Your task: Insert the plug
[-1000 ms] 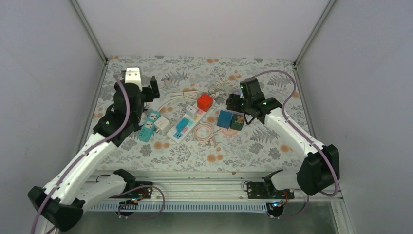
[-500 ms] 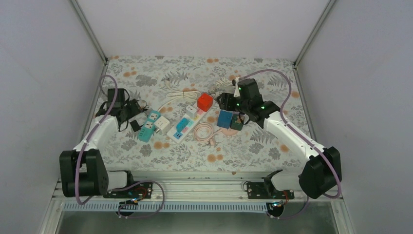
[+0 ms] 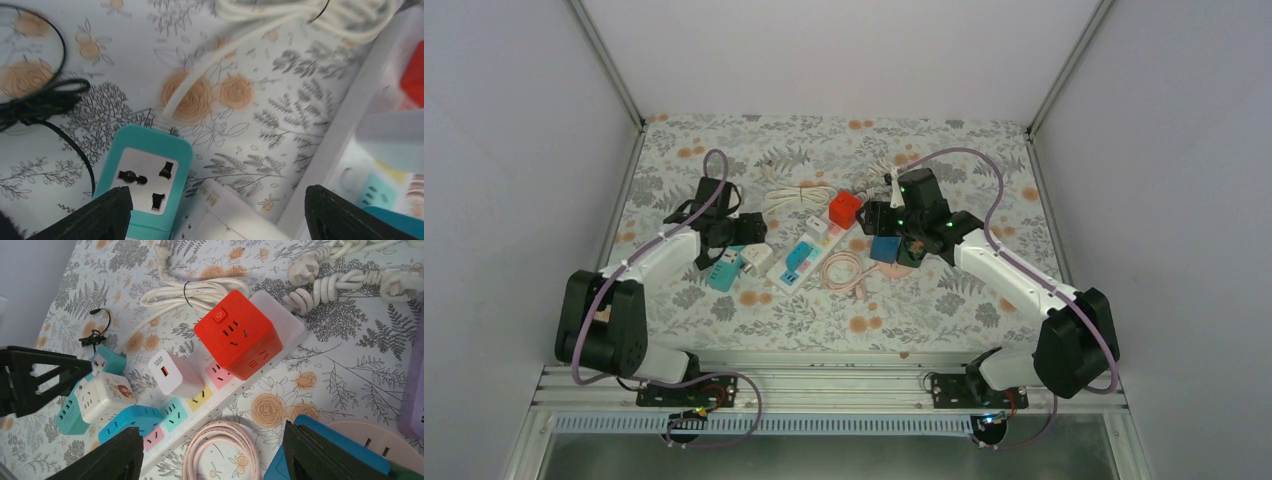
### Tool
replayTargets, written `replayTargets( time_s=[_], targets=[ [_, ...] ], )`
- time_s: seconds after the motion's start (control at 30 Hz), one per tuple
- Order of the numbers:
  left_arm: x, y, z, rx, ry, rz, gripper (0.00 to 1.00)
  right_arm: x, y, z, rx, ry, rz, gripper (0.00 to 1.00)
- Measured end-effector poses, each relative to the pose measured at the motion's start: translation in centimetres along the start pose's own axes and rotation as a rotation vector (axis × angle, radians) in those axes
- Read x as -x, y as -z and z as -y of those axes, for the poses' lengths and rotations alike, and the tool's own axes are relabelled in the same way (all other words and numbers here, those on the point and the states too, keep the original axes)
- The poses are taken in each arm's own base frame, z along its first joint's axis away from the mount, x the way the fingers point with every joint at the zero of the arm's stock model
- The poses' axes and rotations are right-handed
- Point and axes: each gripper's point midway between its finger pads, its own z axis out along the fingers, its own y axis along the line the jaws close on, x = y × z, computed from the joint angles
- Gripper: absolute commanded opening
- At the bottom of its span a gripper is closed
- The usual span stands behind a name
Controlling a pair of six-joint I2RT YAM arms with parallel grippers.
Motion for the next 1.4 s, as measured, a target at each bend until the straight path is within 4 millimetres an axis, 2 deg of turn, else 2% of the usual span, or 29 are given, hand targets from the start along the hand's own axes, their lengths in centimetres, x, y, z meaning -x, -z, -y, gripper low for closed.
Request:
replayTargets(
  time_s=[0.13, 0.23, 0.37, 0.57, 0.67, 0.83, 0.9, 1.03, 1.17, 1.3, 1.4],
  targets=[
    [-2.3, -1.8, -0.3, 0.039, -0.046, -0.098, 0.87, -0.2, -0.1, 0.1, -0.002, -0.001, -0.003, 0.72],
    [-3.7, -2.5, 0.5, 0.051, -0.101, -0.153, 0.89, -0.3, -0.1, 0.2, -0.003, -0.003, -0.005, 0.73],
    [-4.5, -2.6, 1.8, 0.056, -0.171, -0.178, 0.9, -0.5, -0.2, 0.3, -0.005, -0.006, -0.012, 0.73],
    [-5.7, -2.5, 2.0, 0.104, -0.218, -0.203, 0.89, -0.7, -0.3, 0.3, -0.005, -0.007, -0.017, 0.72],
    [-6.6, -2.6, 1.6, 0.157, -0.241, -0.229, 0.83, -0.7, -0.3, 0.3, -0.004, -0.007, -0.017, 0.72],
    [-7.1, -2.5, 1.1, 0.222, -0.252, -0.236, 0.58, -0.7, -0.3, 0.3, -0.004, -0.015, -0.017, 0.72],
    [-7.1, -2.4, 0.8, 0.245, -0.254, -0.237, 0.53, -0.7, -0.3, 0.3, -0.004, -0.024, -0.016, 0.71],
    [-6.5, -2.1, 0.6, 0.271, -0.248, -0.22, 0.48, -0.6, -0.2, 0.2, 0.0, -0.034, -0.01, 0.7],
    [-4.3, -0.8, 1.5, 0.263, -0.245, -0.147, 0.48, -0.4, -0.1, 0.1, 0.01, -0.045, -0.001, 0.7],
    [-0.9, 1.9, 3.6, 0.198, -0.24, -0.018, 0.47, -0.1, 0.8, -0.7, 0.05, -0.039, 0.018, 0.7],
    [1.9, 4.7, 6.5, 0.074, -0.252, 0.108, 0.47, 1.0, 2.0, -1.9, 0.099, -0.014, 0.061, 0.71]
  ],
)
